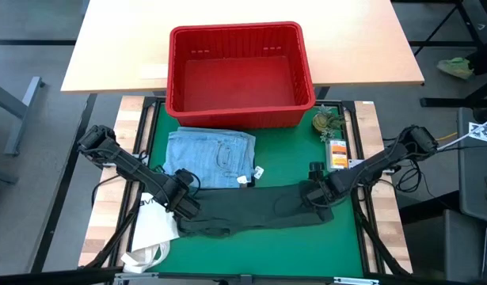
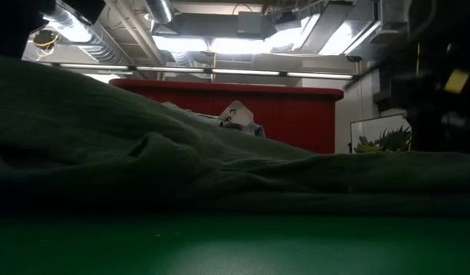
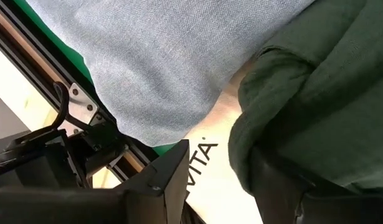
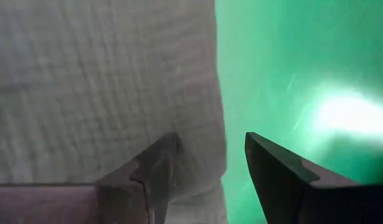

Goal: Fold Laundry from Bin
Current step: Fold the green polo shirt

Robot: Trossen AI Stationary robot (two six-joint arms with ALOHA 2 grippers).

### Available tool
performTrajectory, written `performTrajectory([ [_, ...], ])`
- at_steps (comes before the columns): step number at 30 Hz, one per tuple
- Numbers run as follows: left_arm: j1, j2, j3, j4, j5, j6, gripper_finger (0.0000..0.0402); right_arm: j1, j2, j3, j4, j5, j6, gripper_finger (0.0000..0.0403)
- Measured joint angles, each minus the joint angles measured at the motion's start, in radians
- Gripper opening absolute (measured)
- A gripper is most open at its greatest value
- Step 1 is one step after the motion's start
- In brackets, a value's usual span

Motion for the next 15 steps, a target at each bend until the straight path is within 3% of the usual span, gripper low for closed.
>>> performTrajectory([
  [8, 0.000, 0.000, 0.000, 0.002, -0.002, -0.057, 0.0098, -0.047, -0.007, -0.148, 0.082, -0.104, 0.126, 0.0195],
  [15, 0.014, 0.000, 0.000, -0.018, 0.015, -0.119, 0.0034, -0.049, -0.007, -0.156, 0.074, -0.128, 0.188, 0.0195],
])
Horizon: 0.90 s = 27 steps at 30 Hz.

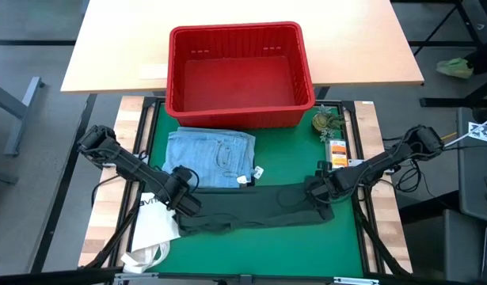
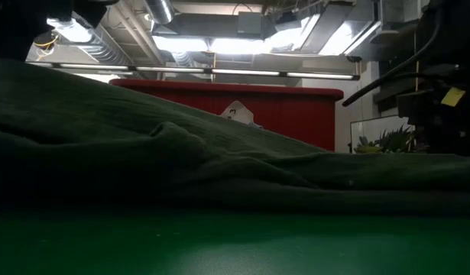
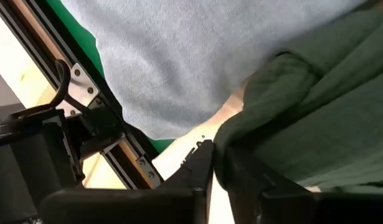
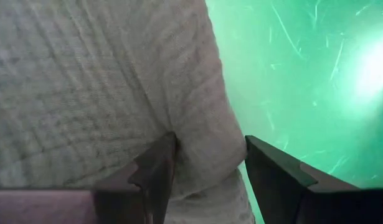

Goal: Fold Laundry from Bin
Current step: Fold the green polo shirt

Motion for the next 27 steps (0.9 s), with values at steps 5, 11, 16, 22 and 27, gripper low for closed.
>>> performTrajectory([
  [5, 0.001, 0.000, -0.014, 0.000, -0.018, 0.042, 0.0018, 0.000, 0.002, 0.000, -0.007, -0.009, 0.000, 0.0195],
  [11, -0.003, 0.000, -0.045, 0.001, -0.021, 0.043, 0.0042, 0.000, 0.003, 0.000, -0.009, -0.015, -0.002, 0.0195],
  [16, -0.004, 0.000, -0.082, 0.001, -0.023, 0.045, 0.0088, 0.001, 0.004, 0.000, -0.011, -0.016, -0.004, 0.0195],
  [22, -0.004, -0.001, -0.085, -0.004, -0.044, 0.046, 0.0135, 0.001, 0.004, 0.000, -0.011, -0.017, -0.005, 0.0195],
  [27, -0.004, -0.006, -0.085, -0.004, -0.042, 0.093, 0.0147, 0.001, 0.004, 0.000, -0.012, -0.017, -0.006, 0.0195],
])
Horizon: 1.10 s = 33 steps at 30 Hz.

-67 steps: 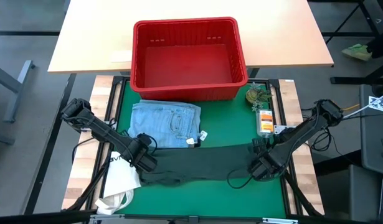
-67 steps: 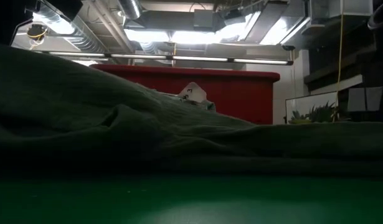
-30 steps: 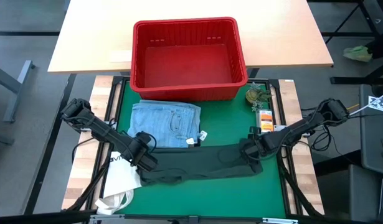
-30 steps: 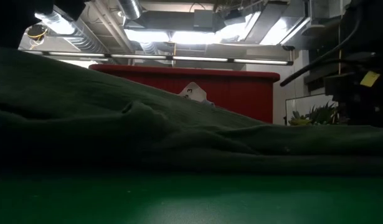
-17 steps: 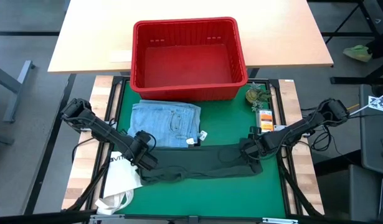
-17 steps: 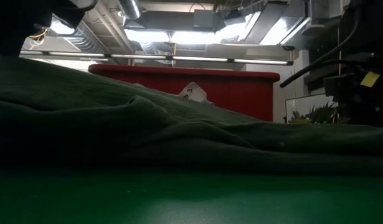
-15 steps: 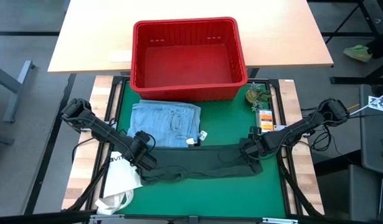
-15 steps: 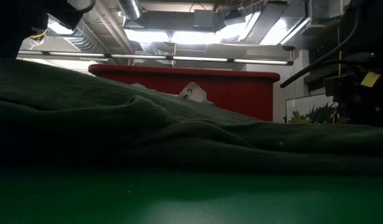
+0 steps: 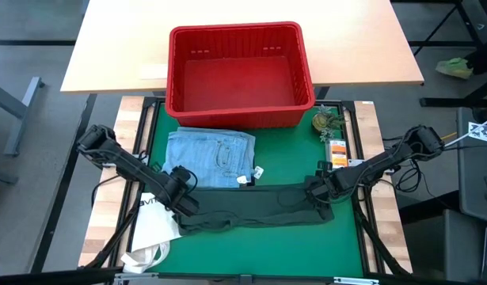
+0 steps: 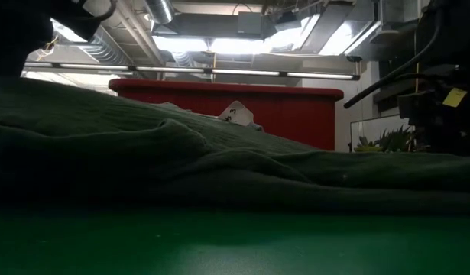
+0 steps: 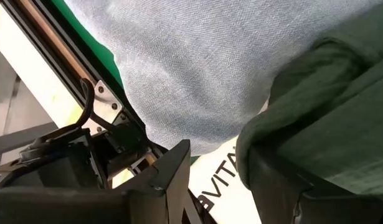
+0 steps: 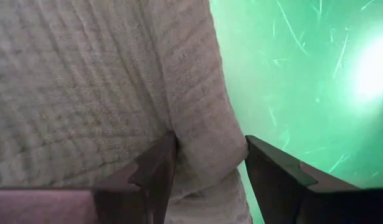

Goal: Fold Laundry from Bin
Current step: Fold the green polo shirt

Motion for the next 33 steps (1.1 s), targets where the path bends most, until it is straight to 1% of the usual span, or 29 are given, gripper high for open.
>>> performTrajectory([
  [4, 0.000, -0.014, 0.001, 0.001, -0.001, 0.029, 0.0145, 0.000, 0.000, 0.000, 0.000, 0.000, 0.000, 0.0195],
  [13, 0.000, -0.082, 0.001, 0.003, -0.003, 0.031, 0.0148, 0.000, 0.000, 0.000, 0.000, 0.000, 0.000, 0.0195],
  [18, 0.000, -0.082, 0.001, 0.018, -0.002, 0.031, 0.0148, 0.000, 0.000, 0.000, 0.000, 0.000, -0.001, 0.0195],
  [21, 0.019, -0.082, 0.001, 0.052, 0.001, 0.026, 0.0148, 0.000, 0.000, 0.000, 0.001, 0.000, -0.001, 0.0195],
  [26, 0.050, -0.082, 0.001, 0.005, -0.008, 0.040, 0.0148, 0.000, 0.000, 0.000, 0.002, 0.000, -0.020, 0.0195],
  [29, 0.062, -0.083, 0.001, 0.003, -0.011, 0.086, 0.0148, 0.000, 0.000, 0.000, 0.003, 0.000, -0.021, 0.0195],
  [33, 0.079, -0.092, 0.001, 0.038, 0.037, 0.111, 0.0148, 0.000, 0.000, 0.000, 0.003, 0.000, -0.021, 0.0195],
])
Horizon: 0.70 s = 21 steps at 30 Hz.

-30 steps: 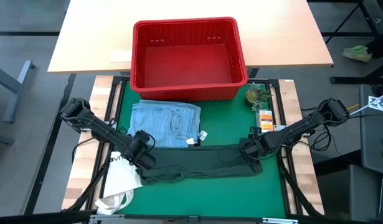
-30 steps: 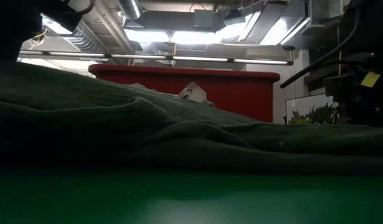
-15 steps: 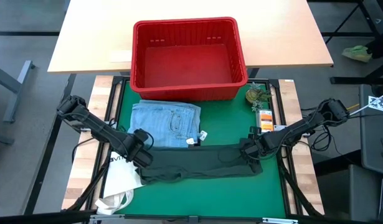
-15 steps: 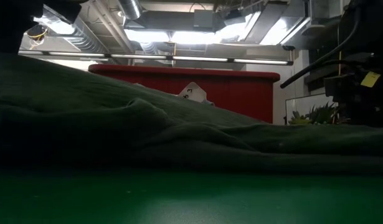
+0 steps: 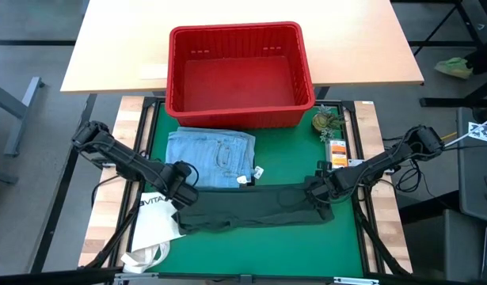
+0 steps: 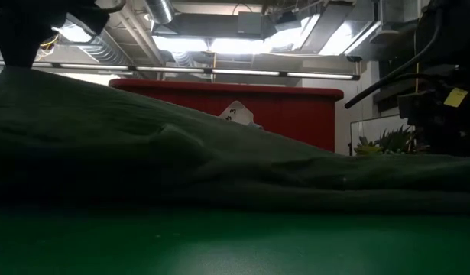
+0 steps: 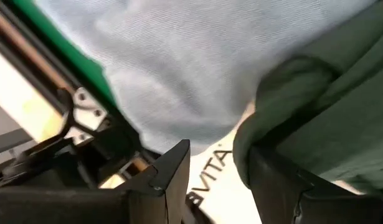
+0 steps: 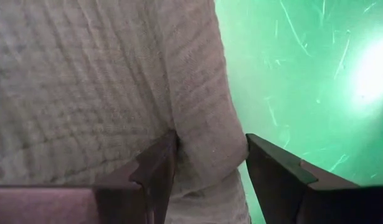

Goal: Fold Laundry from Bin
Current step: Fold the green polo shirt

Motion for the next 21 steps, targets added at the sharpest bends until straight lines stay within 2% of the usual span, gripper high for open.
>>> performTrajectory([
  [11, 0.005, -0.008, 0.000, 0.099, -0.044, 0.001, 0.0148, 0.000, 0.000, 0.000, 0.001, 0.000, -0.001, 0.0195],
  [21, 0.026, -0.098, 0.000, 0.114, -0.138, -0.001, 0.0148, 0.000, 0.000, 0.000, 0.001, 0.000, -0.002, 0.0195],
])
